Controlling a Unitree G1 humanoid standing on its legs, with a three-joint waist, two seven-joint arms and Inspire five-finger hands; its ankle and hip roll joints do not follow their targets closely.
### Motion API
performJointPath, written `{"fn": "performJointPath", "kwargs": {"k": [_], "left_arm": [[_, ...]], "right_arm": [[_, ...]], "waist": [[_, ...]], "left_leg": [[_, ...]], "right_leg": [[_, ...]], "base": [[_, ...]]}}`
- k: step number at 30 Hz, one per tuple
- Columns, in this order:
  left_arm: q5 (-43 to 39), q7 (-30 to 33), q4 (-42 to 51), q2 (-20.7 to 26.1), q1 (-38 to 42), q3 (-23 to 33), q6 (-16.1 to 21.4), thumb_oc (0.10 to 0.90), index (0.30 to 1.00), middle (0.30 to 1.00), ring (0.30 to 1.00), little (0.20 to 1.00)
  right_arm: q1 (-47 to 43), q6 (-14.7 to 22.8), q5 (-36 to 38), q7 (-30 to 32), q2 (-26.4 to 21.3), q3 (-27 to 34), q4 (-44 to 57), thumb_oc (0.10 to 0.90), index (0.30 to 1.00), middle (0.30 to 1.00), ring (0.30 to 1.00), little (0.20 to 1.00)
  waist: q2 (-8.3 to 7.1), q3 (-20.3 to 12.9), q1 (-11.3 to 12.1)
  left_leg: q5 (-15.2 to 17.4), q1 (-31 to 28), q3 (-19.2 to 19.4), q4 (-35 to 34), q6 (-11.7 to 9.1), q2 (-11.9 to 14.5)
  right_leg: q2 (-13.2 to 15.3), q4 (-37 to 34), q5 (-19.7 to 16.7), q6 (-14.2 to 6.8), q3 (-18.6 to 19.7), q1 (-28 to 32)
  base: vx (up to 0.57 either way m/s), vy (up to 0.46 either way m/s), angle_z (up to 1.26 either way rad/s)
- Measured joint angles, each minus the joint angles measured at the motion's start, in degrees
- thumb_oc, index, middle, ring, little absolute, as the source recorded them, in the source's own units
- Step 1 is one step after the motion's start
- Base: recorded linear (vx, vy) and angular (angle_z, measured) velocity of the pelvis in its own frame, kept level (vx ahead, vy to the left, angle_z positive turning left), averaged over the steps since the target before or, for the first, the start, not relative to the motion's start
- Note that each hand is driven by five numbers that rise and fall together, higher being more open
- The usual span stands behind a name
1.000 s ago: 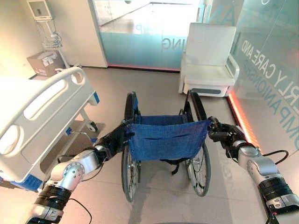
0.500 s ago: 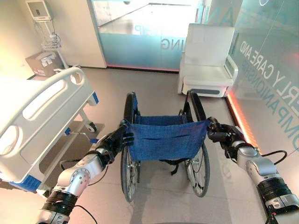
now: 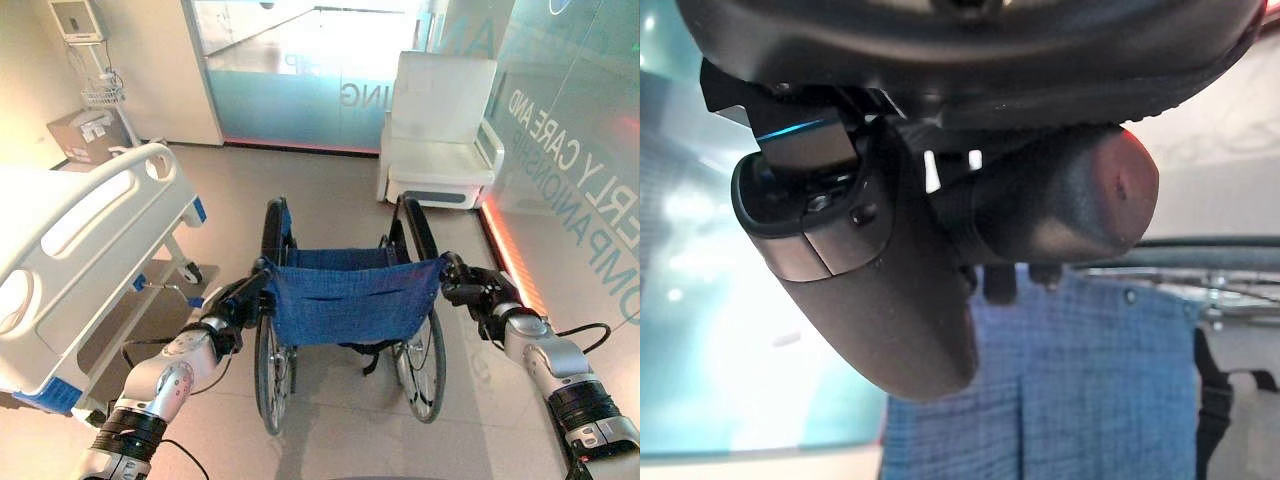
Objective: Push the wheelchair next to the bed
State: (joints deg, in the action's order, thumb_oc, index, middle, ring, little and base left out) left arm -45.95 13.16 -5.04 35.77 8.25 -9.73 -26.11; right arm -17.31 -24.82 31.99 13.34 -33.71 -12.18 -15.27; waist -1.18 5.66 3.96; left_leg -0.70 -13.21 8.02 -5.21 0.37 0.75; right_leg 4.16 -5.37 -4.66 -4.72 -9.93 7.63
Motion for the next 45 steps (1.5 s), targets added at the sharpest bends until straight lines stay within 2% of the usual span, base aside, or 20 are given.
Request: {"fn": "performJointPath", "kwargs": {"k": [9, 26, 27, 30, 32, 34, 37, 40, 41, 43, 45], "left_arm": [[5.0, 0.7, -1.0, -1.9, 0.1, 0.5, 0.8, 0.400, 0.300, 0.300, 0.300, 0.300], [4.6, 2.2, -6.8, -5.8, 1.9, 1.0, 4.0, 0.400, 0.300, 0.300, 0.300, 0.300], [4.6, 2.2, -6.9, -5.8, 2.1, 1.0, 4.1, 0.400, 0.300, 0.300, 0.300, 0.300], [3.0, 2.2, -9.7, -5.7, 6.0, 0.2, 4.9, 0.400, 0.300, 0.300, 0.300, 0.300], [2.8, 2.2, -11.7, -5.7, 8.7, -0.6, 5.2, 0.400, 0.300, 0.300, 0.300, 0.300], [2.5, 2.2, -12.4, -5.6, 9.9, -0.6, 5.2, 0.400, 0.300, 0.300, 0.300, 0.300], [2.4, 1.6, -14.2, -5.2, 11.3, -0.9, 5.4, 0.400, 0.300, 0.300, 0.300, 0.300], [2.4, 1.4, -14.2, -4.2, 11.5, -1.4, 5.8, 0.400, 0.300, 0.300, 0.300, 0.300], [2.3, 1.4, -14.2, -4.1, 11.5, -1.4, 5.8, 0.400, 0.300, 0.300, 0.300, 0.300], [2.3, 1.8, -14.5, -4.4, 11.9, -2.3, 6.8, 0.400, 0.300, 0.300, 0.300, 0.300], [2.1, 2.3, -14.8, -5.1, 12.7, -2.3, 7.3, 0.400, 0.300, 0.300, 0.300, 0.300]], "right_arm": [[0.0, 0.0, 0.0, 0.2, 0.5, 0.0, -0.2, 0.400, 0.300, 0.300, 0.300, 0.300], [-1.0, 0.1, 0.7, 0.2, 1.0, -0.6, -3.0, 0.400, 0.300, 0.300, 0.300, 0.300], [-1.2, 0.2, 0.7, 0.2, 1.0, -0.6, -3.2, 0.400, 0.300, 0.300, 0.300, 0.300], [-4.5, 0.5, 2.1, 0.2, 0.0, -1.0, -5.3, 0.400, 0.300, 0.300, 0.300, 0.300], [-6.6, 1.0, 2.4, 0.2, -0.5, -1.6, -6.9, 0.400, 0.300, 0.300, 0.300, 0.300], [-7.4, 1.1, 2.8, 0.2, -0.6, -1.7, -7.2, 0.400, 0.300, 0.300, 0.300, 0.300], [-8.4, 1.1, 4.5, 0.2, -0.4, -2.0, -8.2, 0.400, 0.300, 0.300, 0.300, 0.300], [-8.6, 1.2, 5.5, 0.3, -0.4, -2.0, -7.9, 0.400, 0.300, 0.300, 0.300, 0.300], [-8.7, 1.2, 5.8, 0.3, -0.4, -2.0, -8.0, 0.400, 0.300, 0.300, 0.300, 0.300], [-9.2, 1.2, 6.5, 0.3, -1.5, -1.9, -8.0, 0.400, 0.300, 0.300, 0.300, 0.300], [-10.0, 1.2, 6.8, 0.2, -2.2, -1.9, -8.4, 0.400, 0.300, 0.300, 0.300, 0.300]], "waist": [[-0.26, 0.0, -0.1], [-0.26, 0.1, -0.1], [-0.23, 0.3, -0.2], [-0.55, 2.9, -1.7], [-0.33, 4.6, -1.9], [-0.82, 5.2, -2.2], [-1.00, 5.7, -2.7], [-1.51, 5.7, -3.4], [-1.88, 5.6, -3.7], [-1.74, 5.5, -5.6], [-1.61, 5.7, -6.2]], "left_leg": [[0.0, -0.1, 0.0, 0.0, 0.0, 0.0], [0.4, -1.1, 0.0, -0.3, 0.7, -1.1], [0.5, -1.0, 0.0, -0.1, 0.9, -1.2], [0.9, 0.3, -1.8, 1.8, 2.2, -2.8], [1.2, 0.9, -1.9, 3.2, 2.9, -3.0], [1.3, 1.6, -2.0, 3.9, 3.5, -3.4], [1.2, 1.6, -4.9, 4.3, 3.9, -4.3], [1.2, 2.3, -10.3, 5.2, 3.8, -4.7], [1.2, 2.3, -10.9, 5.2, 3.8, -4.8], [1.4, 3.2, -14.5, 5.5, 3.6, -4.5], [1.3, 3.5, -14.0, 6.0, 3.5, -4.4]], "right_leg": [[0.0, 0.0, 0.0, 0.0, 0.0, 0.1], [1.2, 1.3, 0.1, -0.4, 0.1, 0.7], [1.4, 2.4, 0.4, -0.5, 0.2, 0.2], [3.5, 13.3, 4.0, -1.6, 0.3, -4.8], [4.3, 18.4, 4.1, -1.7, 0.3, -7.4], [5.2, 21.0, 4.2, -1.8, 0.2, -9.3], [5.6, 21.4, 5.0, -1.7, 0.3, -10.8], [3.2, 14.6, 4.5, -2.5, 0.6, -10.2], [3.0, 13.1, 4.3, -2.5, 0.8, -9.7], [1.9, 12.1, 3.2, -3.4, 1.5, -8.8], [1.7, 11.5, 3.5, -2.8, 0.7, -7.9]], "base": [[0.03, 0.042, 0.00], [0.06, 0.142, -0.01], [0.04, 0.152, 0.04], [0.05, 0.106, 0.13], [0.11, 0.073, 0.01], [0.25, 0.022, -0.05], [0.32, -0.074, -0.03], [0.36, -0.120, 0.23], [0.41, -0.144, 0.52], [0.42, -0.164, 0.74], [0.34, -0.156, 0.62]]}}
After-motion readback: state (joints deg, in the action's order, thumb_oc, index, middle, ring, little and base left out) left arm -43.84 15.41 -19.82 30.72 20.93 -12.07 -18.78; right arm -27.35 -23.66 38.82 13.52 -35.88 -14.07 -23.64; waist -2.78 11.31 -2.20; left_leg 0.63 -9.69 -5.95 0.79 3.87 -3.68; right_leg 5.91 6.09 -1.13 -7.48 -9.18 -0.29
